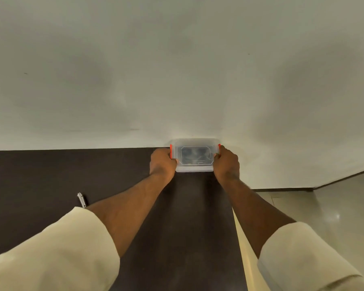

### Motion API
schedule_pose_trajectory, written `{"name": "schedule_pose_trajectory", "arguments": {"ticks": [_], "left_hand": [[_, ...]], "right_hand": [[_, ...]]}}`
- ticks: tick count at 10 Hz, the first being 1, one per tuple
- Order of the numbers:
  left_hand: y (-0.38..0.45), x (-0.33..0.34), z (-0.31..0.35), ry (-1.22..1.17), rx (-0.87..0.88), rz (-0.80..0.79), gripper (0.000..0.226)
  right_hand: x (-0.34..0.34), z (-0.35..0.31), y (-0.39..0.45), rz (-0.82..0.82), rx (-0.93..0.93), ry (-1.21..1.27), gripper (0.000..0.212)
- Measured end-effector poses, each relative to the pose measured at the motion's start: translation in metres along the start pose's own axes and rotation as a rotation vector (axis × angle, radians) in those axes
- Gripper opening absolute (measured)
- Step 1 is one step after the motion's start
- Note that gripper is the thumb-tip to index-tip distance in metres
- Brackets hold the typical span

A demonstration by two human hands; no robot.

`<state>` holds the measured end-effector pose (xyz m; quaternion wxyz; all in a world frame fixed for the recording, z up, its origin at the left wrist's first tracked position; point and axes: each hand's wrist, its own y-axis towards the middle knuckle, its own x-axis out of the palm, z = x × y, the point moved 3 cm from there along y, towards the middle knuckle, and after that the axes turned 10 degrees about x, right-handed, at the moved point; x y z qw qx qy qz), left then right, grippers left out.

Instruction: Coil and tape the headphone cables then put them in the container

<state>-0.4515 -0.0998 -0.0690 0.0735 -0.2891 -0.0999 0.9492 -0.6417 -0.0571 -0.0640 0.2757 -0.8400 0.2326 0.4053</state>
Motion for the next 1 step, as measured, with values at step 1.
{"name": "schedule_pose_trajectory", "arguments": {"ticks": [1], "left_hand": [[-0.0015,-0.0031,0.0052,-0.011,-0.003,-0.03,0.008]], "right_hand": [[-0.0011,-0.0012,0.0004,0.021,0.031,0.04,0.035]]}}
